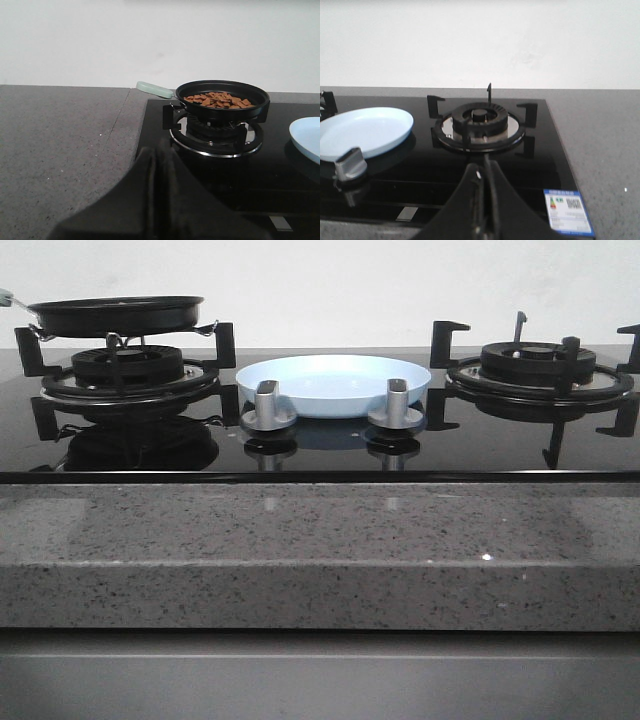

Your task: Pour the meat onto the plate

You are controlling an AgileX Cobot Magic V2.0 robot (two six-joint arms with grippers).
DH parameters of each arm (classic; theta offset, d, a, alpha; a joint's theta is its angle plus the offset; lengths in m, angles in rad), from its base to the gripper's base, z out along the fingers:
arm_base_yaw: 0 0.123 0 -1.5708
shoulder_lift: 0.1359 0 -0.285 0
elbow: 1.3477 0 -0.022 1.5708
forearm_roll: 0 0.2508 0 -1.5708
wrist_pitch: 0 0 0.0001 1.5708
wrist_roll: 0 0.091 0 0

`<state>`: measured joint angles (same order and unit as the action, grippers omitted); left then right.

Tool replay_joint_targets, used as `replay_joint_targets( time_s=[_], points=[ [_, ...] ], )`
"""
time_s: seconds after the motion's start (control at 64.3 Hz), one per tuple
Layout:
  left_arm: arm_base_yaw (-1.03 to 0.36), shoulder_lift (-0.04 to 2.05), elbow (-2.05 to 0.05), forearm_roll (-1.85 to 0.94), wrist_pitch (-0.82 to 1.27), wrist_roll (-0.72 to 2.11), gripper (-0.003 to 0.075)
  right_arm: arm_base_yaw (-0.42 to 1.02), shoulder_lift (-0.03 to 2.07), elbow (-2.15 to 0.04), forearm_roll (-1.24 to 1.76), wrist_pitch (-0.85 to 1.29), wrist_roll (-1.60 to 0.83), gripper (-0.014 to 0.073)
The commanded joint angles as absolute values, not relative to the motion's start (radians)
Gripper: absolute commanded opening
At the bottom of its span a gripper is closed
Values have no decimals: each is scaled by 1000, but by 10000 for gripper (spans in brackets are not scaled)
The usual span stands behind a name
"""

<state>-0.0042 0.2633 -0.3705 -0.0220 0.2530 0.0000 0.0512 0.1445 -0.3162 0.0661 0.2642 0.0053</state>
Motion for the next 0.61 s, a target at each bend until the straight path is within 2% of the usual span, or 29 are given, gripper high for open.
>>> replay_joint_targets(
  time_s=[0.0,0.187,0.311,0.373,0.436,0.482,0.591],
  points=[
    [-3,388,-467,-30,158,-17,-20,46,275,-433,71,221,0,-60],
    [-3,554,-536,-30,64,-17,-20,48,503,-564,71,222,0,-60],
    [-3,575,-536,-30,25,-17,-13,48,551,-578,71,192,0,-50],
    [-3,575,-536,-30,23,-17,23,48,555,-578,71,191,0,-10],
    [-3,575,-536,-30,23,-17,94,48,555,-578,71,191,0,80],
    [-3,575,-536,-30,25,-17,177,48,555,-578,71,191,0,155],
    [-3,575,-536,-34,25,-17,414,48,556,-578,71,191,0,375]
  ],
)
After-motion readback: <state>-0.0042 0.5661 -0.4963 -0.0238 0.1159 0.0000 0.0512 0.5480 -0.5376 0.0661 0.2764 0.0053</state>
